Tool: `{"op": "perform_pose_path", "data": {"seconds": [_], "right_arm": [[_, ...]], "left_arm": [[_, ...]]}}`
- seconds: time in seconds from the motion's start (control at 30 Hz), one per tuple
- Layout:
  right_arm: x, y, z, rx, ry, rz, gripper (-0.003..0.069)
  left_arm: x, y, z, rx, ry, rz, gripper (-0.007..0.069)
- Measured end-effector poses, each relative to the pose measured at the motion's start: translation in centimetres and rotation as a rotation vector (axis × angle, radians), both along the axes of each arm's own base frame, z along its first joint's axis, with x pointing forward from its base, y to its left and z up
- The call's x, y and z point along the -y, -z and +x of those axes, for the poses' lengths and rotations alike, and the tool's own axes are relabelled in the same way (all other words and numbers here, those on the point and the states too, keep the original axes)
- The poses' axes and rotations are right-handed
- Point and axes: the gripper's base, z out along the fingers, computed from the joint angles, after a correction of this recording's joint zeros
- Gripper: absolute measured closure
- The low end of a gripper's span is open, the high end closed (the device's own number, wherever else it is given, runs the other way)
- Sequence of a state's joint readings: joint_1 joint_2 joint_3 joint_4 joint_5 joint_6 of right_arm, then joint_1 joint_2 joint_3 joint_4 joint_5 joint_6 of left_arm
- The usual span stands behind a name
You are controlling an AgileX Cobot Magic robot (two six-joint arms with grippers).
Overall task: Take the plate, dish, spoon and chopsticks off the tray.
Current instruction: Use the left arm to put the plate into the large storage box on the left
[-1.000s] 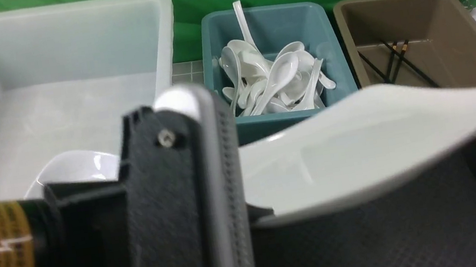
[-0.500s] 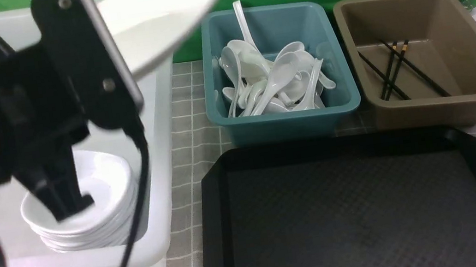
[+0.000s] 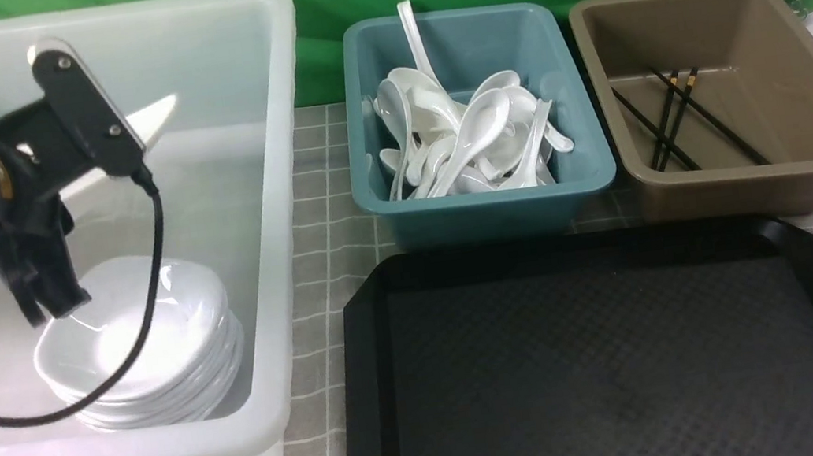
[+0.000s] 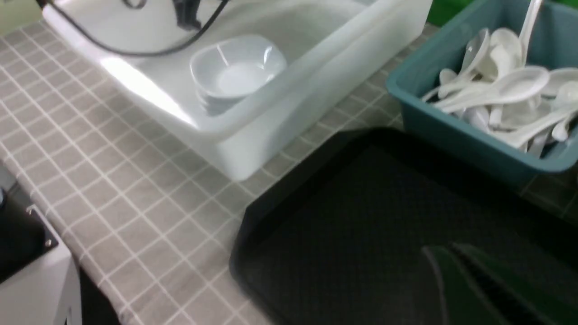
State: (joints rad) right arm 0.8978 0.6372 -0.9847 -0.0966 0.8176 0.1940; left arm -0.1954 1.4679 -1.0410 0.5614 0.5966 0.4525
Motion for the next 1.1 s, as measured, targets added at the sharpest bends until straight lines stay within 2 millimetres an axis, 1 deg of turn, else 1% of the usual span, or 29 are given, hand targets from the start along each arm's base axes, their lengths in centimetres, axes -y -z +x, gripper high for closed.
{"op": "perform_pose_path", "data": {"seconds": [0.07, 0.1, 0.17, 0.27, 0.37, 0.47, 0.63, 0.8, 0.93, 1.0, 1.03, 1.1], "right_arm": [[0.0, 0.1, -0.1, -0.010, -0.002, -0.004, 0.0638], [0.0, 0.1, -0.1, -0.011, -0.002, -0.005, 0.0638], [0.0, 0.1, -0.1, -0.017, -0.005, -0.005, 0.0638], [0.0, 0.2, -0.2, -0.025, -0.008, -0.003, 0.0638], [-0.1, 0.2, -0.2, -0.033, -0.011, 0.001, 0.0638], [-0.1, 0.2, -0.3, -0.040, -0.015, 0.005, 0.0638], [-0.1, 0.2, -0.3, -0.044, -0.018, 0.008, 0.0638], [-0.1, 0.2, -0.3, -0.047, -0.019, 0.009, 0.0638], [-0.1, 0.2, -0.3, -0.051, -0.020, 0.009, 0.0638], [-0.2, 0.2, -0.4, -0.059, -0.025, 0.012, 0.0638], [-0.2, 0.2, -0.4, -0.060, -0.025, 0.011, 0.0638], [-0.2, 0.3, -0.5, -0.068, -0.037, 0.012, 0.0638]], "left_arm": [[-0.4, 1.0, 1.0, -0.022, 0.004, 0.014, 0.0594], [-0.4, 1.0, 1.0, -0.022, 0.004, 0.014, 0.0594], [-0.7, 1.8, 2.2, -0.033, -0.008, 0.005, 0.0594], [-1.1, 2.4, 3.7, -0.036, -0.025, -0.009, 0.0594], [-1.5, 2.9, 4.8, -0.046, -0.025, -0.017, 0.0594], [-1.5, 3.5, 5.4, -0.067, -0.005, -0.007, 0.0594], [-1.5, 4.8, 5.8, -0.101, 0.006, 0.003, 0.0595], [-1.6, 5.0, 6.0, -0.095, -0.012, -0.029, 0.0592], [-1.5, 5.0, 6.0, -0.099, -0.026, -0.058, 0.0529], [-1.5, 5.2, 6.0, -0.108, -0.035, -0.071, 0.0464], [-1.5, 5.2, 6.0, -0.109, -0.035, -0.071, 0.0464], [-1.4, 5.3, 5.9, -0.118, -0.045, -0.084, 0.0395]]}}
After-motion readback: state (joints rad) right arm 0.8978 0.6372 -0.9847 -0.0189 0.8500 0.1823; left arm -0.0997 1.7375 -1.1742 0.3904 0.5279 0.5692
